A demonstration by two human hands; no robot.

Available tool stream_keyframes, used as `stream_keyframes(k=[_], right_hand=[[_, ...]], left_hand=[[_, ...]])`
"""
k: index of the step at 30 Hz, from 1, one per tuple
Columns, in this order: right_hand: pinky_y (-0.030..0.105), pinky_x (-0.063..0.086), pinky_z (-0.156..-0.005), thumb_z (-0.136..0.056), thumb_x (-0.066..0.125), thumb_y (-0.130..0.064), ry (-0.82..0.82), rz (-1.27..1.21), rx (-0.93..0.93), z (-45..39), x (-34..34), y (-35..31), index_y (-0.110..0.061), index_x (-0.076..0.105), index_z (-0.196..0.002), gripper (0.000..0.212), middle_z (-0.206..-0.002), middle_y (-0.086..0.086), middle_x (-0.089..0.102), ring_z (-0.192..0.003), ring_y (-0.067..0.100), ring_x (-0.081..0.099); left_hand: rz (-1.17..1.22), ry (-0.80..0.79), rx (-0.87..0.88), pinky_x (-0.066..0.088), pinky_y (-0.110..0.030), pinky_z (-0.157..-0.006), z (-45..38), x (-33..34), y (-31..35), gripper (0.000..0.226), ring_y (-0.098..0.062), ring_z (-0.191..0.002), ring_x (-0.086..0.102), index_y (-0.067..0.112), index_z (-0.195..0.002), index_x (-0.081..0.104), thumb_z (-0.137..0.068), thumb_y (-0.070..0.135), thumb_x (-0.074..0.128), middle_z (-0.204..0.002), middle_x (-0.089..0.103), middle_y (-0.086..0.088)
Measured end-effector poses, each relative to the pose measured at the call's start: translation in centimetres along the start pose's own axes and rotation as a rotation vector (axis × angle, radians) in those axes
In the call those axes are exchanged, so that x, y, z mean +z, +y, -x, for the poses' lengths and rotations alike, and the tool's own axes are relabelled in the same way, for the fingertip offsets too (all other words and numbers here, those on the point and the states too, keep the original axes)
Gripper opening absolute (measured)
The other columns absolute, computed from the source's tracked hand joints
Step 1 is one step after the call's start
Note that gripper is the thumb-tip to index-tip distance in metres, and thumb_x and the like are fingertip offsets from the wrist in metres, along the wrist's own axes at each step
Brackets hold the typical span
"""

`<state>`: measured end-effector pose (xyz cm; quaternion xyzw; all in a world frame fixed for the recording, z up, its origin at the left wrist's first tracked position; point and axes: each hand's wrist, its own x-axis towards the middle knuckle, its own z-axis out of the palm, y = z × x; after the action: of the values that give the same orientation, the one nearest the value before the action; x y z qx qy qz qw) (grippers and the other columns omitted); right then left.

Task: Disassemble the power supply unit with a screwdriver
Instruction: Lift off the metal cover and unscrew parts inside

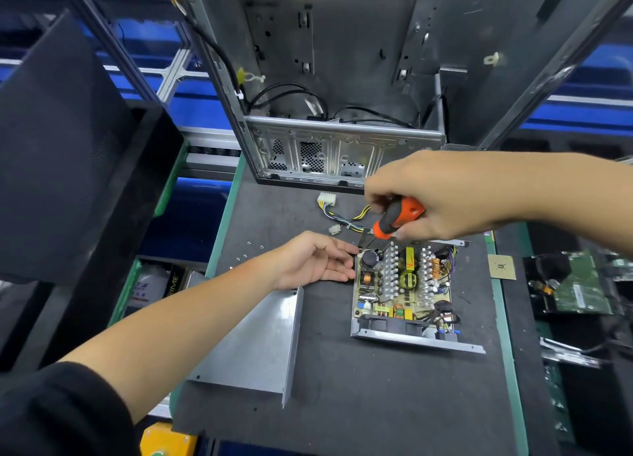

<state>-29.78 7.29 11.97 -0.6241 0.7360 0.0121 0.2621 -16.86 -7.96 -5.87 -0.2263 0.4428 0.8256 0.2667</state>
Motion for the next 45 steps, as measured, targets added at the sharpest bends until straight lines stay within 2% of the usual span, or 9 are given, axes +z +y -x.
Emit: stream_keyframes(k=[3, 8, 11, 15, 29, 33, 36, 41, 45], right_hand=[[0.035, 0.043, -0.065, -0.081, 0.063, -0.06, -0.003, 0.148, 0.118, -0.2, 0.0, -0.3, -0.037, 0.035, -0.092, 0.038, -0.078, -0.012, 0.049, -0.077, 0.017, 0.05], [0.014, 0.036, -0.056, -0.081, 0.068, -0.02, -0.021, 0.025, 0.062, -0.3, -0.5, -0.7, -0.029, 0.049, -0.09, 0.023, -0.073, -0.025, 0.056, -0.077, -0.009, 0.052], [0.023, 0.044, -0.066, -0.074, 0.06, -0.004, -0.022, 0.01, 0.058, -0.5, -0.7, -0.6, -0.027, 0.057, -0.087, 0.026, -0.082, -0.017, 0.061, -0.081, 0.005, 0.054], [0.035, 0.049, -0.07, -0.069, 0.06, -0.002, 0.009, -0.013, 0.05, -0.6, -0.3, -0.3, -0.025, 0.06, -0.085, 0.028, -0.086, -0.008, 0.064, -0.082, 0.014, 0.056], [0.032, 0.048, -0.064, -0.07, 0.066, -0.009, 0.021, -0.017, 0.097, -0.7, -0.2, -0.2, -0.027, 0.059, -0.083, 0.023, -0.079, -0.014, 0.064, -0.074, 0.0, 0.053], [0.041, 0.049, -0.072, -0.087, 0.049, -0.046, 0.014, 0.061, 0.128, -0.5, -0.1, -0.6, -0.026, 0.051, -0.084, 0.021, -0.079, -0.004, 0.06, -0.075, 0.016, 0.055], [0.044, 0.049, -0.071, -0.096, 0.028, -0.047, 0.024, 0.096, 0.198, -0.5, -0.1, -0.6, -0.024, 0.044, -0.079, 0.032, -0.072, -0.002, 0.054, -0.07, 0.021, 0.055], [0.031, 0.043, -0.068, -0.095, 0.053, -0.036, -0.002, 0.132, 0.034, -0.2, 0.5, -0.6, -0.029, 0.046, -0.092, 0.01, -0.085, -0.008, 0.061, -0.074, 0.011, 0.05], [0.024, 0.043, -0.069, -0.088, 0.065, -0.018, -0.026, 0.146, -0.039, 0.2, 0.0, 0.1, -0.031, 0.047, -0.085, 0.023, -0.082, -0.024, 0.054, -0.073, -0.007, 0.048]], left_hand=[[-0.024, 0.015, -0.006, 0.055, -0.029, -0.072, -0.1, 0.1, 0.0, 0.045, -0.025, -0.074, 0.066, -0.001, -0.11, 0.055, -0.067, 0.009, 0.051, -0.071, 0.059, -0.008], [-0.066, 0.06, -0.003, 0.053, -0.025, -0.062, -0.3, 0.2, -0.1, 0.03, -0.021, -0.069, 0.066, 0.002, -0.11, 0.055, -0.082, 0.006, 0.049, -0.068, 0.059, -0.005], [-0.117, 0.102, 0.003, 0.051, -0.021, -0.055, -0.7, 0.6, 0.0, 0.016, -0.016, -0.065, 0.066, 0.005, -0.104, 0.057, -0.091, 0.006, 0.047, -0.064, 0.059, 0.0], [-0.162, 0.143, 0.026, 0.051, -0.019, -0.05, -1.1, 1.1, 0.0, 0.004, -0.012, -0.058, 0.065, 0.008, -0.092, 0.058, -0.093, 0.008, 0.054, -0.06, 0.058, 0.001], [-0.285, 0.223, 0.026, 0.048, -0.018, -0.044, -1.5, 1.7, -0.2, 0.01, -0.01, -0.052, 0.064, 0.011, -0.089, 0.056, -0.093, 0.003, 0.053, -0.055, 0.057, 0.002], [-0.27, 0.221, 0.027, 0.047, -0.018, -0.044, -1.4, 1.7, 0.0, 0.011, -0.011, -0.05, 0.063, 0.01, -0.091, 0.056, -0.093, 0.001, 0.051, -0.055, 0.057, 0.001], [-0.266, 0.212, 0.027, 0.047, -0.017, -0.043, -1.4, 1.7, 0.0, 0.011, -0.01, -0.049, 0.063, 0.01, -0.092, 0.055, -0.093, 0.0, 0.05, -0.053, 0.057, 0.002], [-0.264, 0.21, 0.034, 0.047, -0.018, -0.044, -1.5, 1.5, -0.1, 0.01, -0.01, -0.051, 0.064, 0.009, -0.095, 0.056, -0.092, 0.0, 0.053, -0.054, 0.058, 0.001], [-0.256, 0.216, 0.025, 0.048, -0.018, -0.043, -1.5, 1.4, -0.1, 0.009, -0.011, -0.052, 0.065, 0.01, -0.096, 0.055, -0.091, 0.002, 0.055, -0.054, 0.06, 0.001]])
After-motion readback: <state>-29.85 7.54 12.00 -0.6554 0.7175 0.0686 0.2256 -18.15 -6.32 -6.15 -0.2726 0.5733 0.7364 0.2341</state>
